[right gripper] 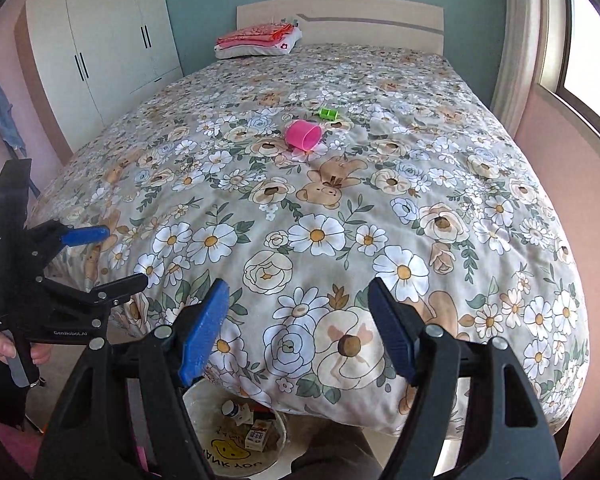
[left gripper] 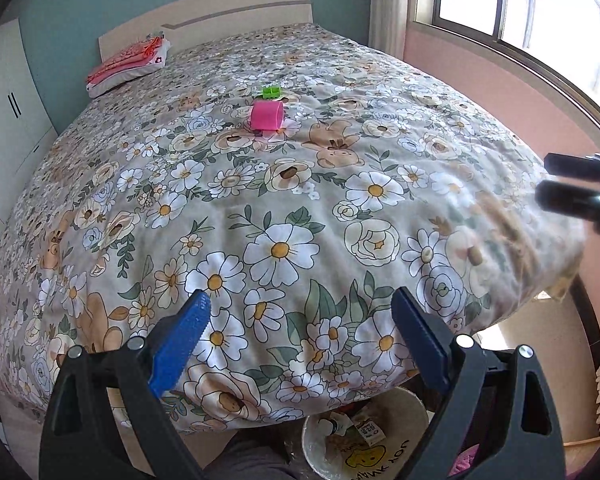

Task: Collect trash
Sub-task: 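Move both open grippers back toward the pink cup and green tray on the bed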

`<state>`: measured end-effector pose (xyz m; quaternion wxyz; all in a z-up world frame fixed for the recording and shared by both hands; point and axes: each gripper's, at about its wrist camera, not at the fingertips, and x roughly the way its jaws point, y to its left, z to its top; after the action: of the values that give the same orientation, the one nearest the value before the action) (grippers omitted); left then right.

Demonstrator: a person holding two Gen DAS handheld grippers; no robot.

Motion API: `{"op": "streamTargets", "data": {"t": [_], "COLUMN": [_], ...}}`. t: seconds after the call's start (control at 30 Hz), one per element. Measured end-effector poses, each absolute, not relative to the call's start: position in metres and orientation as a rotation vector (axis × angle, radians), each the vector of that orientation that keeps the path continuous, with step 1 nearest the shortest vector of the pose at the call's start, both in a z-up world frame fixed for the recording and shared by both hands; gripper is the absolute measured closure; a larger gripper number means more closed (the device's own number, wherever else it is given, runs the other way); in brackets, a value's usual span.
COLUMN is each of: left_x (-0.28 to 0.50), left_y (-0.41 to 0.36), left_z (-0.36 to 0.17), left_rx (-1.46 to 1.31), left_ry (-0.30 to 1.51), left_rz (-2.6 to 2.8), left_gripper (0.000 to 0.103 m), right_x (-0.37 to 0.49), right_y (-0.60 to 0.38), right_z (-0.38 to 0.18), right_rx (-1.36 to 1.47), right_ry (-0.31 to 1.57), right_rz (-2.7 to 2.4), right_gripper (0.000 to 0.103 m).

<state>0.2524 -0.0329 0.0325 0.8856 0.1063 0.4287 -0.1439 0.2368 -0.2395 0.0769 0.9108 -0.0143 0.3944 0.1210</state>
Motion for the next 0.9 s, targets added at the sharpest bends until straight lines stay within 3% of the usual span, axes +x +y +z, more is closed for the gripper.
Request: {"op": "streamTargets", "data": {"t": [0.53, 0.9], "left_x": [0.367, 0.483], "left_y": [-0.049, -0.061], "left_z": [0.012, -0.011], "left_rx": [0.227, 0.240], "left_ry": [0.891, 0.868], "left_rz": [-0.299, -0.304], "left_gripper": [0.010, 0.010], "right_x": [0.381, 0.539], "right_y": [-0.241, -0.235], "right_z": [0.073, 0.061], "right_rx": [0.025, -0.087], "right_ry": [0.821, 0.819], "right_rz": [0.264, 0.269], "right_gripper": [0.031, 0.028]}}
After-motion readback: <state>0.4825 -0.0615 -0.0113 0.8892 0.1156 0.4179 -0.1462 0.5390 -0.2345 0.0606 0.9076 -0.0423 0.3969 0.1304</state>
